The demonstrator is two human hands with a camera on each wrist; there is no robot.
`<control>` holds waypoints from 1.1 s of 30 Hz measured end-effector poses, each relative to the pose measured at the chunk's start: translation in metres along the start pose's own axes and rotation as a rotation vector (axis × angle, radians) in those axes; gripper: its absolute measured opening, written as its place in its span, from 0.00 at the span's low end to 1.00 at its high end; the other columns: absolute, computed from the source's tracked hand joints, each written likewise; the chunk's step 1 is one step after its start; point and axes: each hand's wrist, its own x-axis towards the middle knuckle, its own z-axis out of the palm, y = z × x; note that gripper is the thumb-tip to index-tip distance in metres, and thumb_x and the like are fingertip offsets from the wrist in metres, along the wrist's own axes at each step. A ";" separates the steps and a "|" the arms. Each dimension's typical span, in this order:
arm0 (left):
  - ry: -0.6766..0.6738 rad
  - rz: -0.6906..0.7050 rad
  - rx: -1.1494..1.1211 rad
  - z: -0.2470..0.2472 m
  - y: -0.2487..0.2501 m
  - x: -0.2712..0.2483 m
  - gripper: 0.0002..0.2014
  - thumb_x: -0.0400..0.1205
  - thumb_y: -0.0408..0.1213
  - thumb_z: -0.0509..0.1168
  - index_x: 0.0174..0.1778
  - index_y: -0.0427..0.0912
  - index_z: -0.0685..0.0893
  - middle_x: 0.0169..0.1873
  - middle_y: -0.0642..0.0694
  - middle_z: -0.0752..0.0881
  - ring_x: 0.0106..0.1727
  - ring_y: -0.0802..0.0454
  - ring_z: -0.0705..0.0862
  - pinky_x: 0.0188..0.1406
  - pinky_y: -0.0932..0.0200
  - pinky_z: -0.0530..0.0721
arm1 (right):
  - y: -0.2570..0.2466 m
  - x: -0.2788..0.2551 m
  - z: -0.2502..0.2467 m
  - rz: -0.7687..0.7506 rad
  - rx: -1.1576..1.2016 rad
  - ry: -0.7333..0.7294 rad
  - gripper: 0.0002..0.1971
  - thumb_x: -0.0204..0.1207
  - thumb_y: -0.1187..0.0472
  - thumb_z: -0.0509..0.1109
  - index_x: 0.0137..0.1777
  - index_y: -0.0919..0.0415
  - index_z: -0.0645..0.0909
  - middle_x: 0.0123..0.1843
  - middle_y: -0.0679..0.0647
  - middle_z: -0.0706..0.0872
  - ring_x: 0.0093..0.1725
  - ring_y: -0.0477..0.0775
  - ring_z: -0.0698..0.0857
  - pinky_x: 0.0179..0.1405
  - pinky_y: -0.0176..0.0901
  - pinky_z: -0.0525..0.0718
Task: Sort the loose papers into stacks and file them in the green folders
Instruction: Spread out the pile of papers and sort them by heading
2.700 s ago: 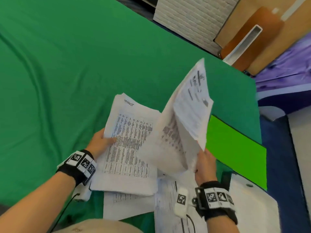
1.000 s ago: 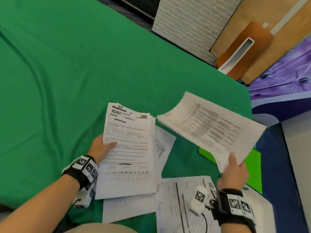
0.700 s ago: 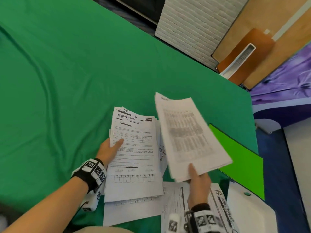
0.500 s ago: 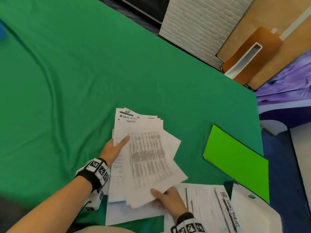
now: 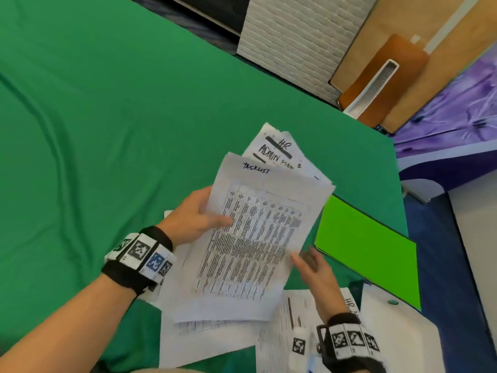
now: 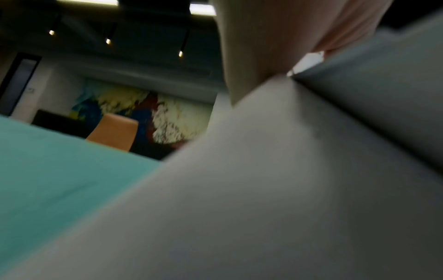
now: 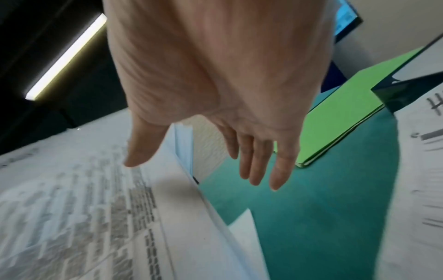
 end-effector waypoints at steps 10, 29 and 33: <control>0.255 0.283 0.032 0.051 0.021 0.024 0.16 0.79 0.34 0.71 0.62 0.46 0.81 0.52 0.59 0.88 0.54 0.63 0.88 0.50 0.67 0.87 | -0.057 -0.028 0.011 -0.392 0.364 0.221 0.13 0.74 0.58 0.76 0.58 0.51 0.87 0.54 0.45 0.91 0.59 0.47 0.88 0.60 0.43 0.84; 0.162 0.147 -0.113 0.051 -0.008 0.042 0.34 0.67 0.41 0.82 0.67 0.39 0.78 0.59 0.44 0.88 0.61 0.47 0.87 0.58 0.41 0.87 | -0.019 -0.012 0.020 -0.342 0.419 0.190 0.15 0.69 0.68 0.80 0.53 0.53 0.85 0.50 0.45 0.92 0.51 0.44 0.90 0.46 0.37 0.89; 0.139 0.066 -0.189 0.052 -0.034 0.037 0.27 0.68 0.30 0.78 0.64 0.44 0.82 0.57 0.46 0.89 0.60 0.48 0.87 0.58 0.46 0.87 | -0.016 -0.007 0.037 -0.301 0.493 0.260 0.17 0.67 0.68 0.81 0.54 0.54 0.86 0.51 0.50 0.92 0.53 0.50 0.90 0.50 0.44 0.88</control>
